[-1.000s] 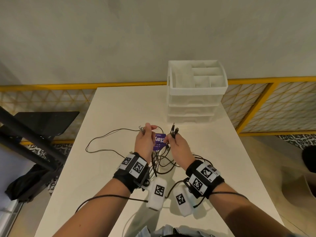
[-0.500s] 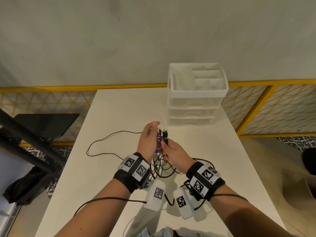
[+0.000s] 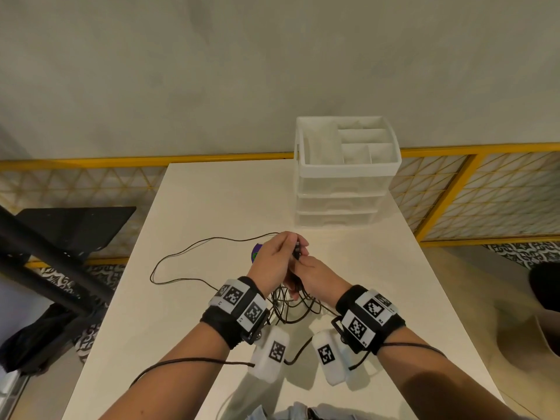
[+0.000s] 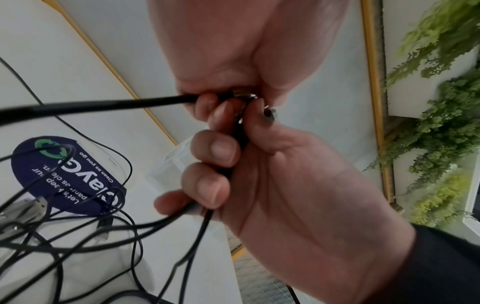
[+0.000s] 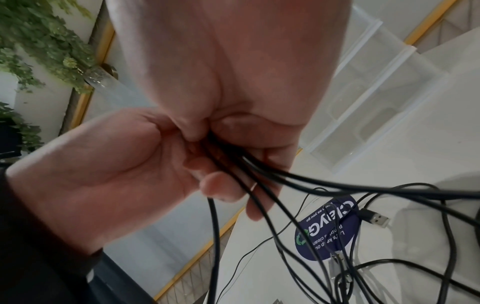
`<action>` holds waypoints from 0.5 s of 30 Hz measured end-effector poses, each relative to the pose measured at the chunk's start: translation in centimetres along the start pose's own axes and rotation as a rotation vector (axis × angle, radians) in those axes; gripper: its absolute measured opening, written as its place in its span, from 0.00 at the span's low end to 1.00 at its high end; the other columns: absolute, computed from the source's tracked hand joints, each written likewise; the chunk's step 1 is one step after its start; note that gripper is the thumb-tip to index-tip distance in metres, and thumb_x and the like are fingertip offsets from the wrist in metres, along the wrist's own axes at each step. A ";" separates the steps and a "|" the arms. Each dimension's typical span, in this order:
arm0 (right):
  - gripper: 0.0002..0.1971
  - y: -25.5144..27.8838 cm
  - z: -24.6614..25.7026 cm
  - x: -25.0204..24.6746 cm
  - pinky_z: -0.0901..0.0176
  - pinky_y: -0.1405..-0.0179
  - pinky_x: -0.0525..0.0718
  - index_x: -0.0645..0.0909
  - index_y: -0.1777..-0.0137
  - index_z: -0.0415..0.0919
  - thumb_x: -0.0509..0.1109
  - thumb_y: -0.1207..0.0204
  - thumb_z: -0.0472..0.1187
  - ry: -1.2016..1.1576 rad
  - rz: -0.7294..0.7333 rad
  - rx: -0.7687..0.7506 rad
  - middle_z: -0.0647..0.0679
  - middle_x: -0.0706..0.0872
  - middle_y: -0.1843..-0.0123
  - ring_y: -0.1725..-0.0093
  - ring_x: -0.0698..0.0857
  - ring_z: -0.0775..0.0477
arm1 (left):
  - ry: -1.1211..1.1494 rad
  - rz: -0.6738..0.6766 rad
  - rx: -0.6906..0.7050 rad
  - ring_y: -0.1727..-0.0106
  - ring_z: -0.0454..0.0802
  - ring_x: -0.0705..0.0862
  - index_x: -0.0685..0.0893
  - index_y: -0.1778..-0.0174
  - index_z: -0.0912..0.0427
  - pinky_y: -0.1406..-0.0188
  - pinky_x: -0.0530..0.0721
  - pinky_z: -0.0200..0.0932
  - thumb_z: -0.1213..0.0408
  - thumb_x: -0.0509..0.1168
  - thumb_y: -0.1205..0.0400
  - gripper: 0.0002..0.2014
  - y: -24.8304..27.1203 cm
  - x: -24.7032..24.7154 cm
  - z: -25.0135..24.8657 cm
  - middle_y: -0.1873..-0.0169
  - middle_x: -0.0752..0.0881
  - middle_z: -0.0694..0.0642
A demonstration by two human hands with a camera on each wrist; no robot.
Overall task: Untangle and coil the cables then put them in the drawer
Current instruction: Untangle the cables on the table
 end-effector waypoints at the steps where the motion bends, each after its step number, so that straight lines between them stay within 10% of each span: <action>1: 0.17 -0.1 0.0 0.0 0.57 0.71 0.77 0.74 0.64 0.39 0.53 0.16 0.44 -0.005 0.009 0.013 0.46 0.78 0.75 0.79 0.76 0.49 | 0.005 0.010 0.000 0.64 0.44 0.82 0.83 0.56 0.59 0.71 0.77 0.33 0.61 0.51 0.13 0.15 0.0 0.0 0.0 0.61 0.84 0.54; 7: 0.18 -0.7 -0.7 -0.3 0.64 0.80 0.69 0.71 0.68 0.43 0.57 0.18 0.52 -0.058 0.015 0.176 0.49 0.68 0.77 0.81 0.66 0.55 | 0.045 0.030 0.029 0.63 0.41 0.81 0.83 0.58 0.56 0.66 0.76 0.31 0.62 0.52 0.13 0.15 0.1 -0.3 0.1 0.62 0.83 0.55; 15: 0.05 -1.0 -1.2 -0.4 0.62 0.76 0.70 0.79 0.58 0.47 0.69 0.32 0.37 0.271 0.063 0.107 0.52 0.75 0.73 0.77 0.69 0.55 | -0.161 0.115 0.078 0.59 0.44 0.79 0.77 0.62 0.50 0.53 0.78 0.37 0.67 0.70 0.24 0.09 -0.1 -0.5 1.2 0.62 0.81 0.50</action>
Point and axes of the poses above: each hand's wrist, its own y-axis away from the middle knuckle, its own x-axis out of the palm, z = x × y, the point moved 3 cm from there along -y, towards the middle knuckle
